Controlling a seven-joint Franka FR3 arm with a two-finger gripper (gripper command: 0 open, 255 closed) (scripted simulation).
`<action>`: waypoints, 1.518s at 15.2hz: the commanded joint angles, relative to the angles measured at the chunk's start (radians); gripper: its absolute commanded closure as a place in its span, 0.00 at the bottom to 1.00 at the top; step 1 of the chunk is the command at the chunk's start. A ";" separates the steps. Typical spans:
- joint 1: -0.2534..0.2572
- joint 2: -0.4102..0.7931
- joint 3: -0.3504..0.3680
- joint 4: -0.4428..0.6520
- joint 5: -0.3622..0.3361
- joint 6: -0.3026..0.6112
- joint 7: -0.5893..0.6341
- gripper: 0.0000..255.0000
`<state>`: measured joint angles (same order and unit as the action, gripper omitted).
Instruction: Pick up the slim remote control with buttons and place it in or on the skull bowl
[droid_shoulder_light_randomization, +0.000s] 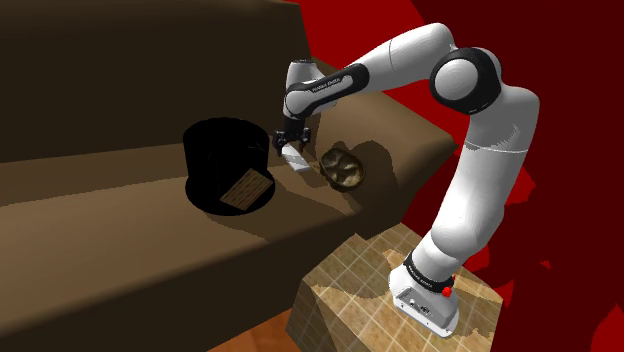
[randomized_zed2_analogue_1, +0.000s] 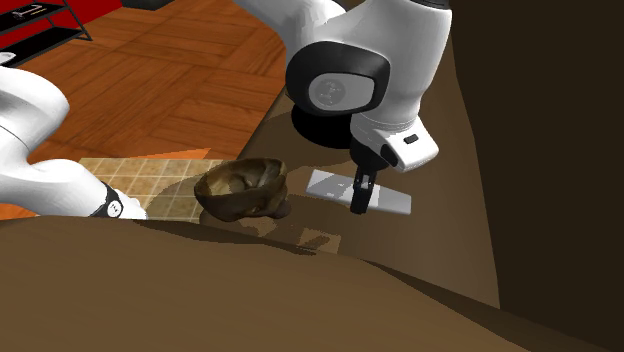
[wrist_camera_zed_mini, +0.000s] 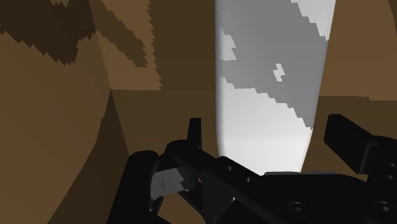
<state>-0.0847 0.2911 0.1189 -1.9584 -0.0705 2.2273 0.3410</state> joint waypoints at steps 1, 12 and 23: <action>0.000 0.000 0.000 0.000 0.000 0.000 0.000 0.00; 0.000 0.000 0.000 0.000 0.000 0.000 0.000 1.00; -0.003 -0.070 0.004 0.060 0.014 -0.129 -0.011 1.00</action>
<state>-0.0872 0.2256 0.1231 -1.9053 -0.0573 2.1096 0.3308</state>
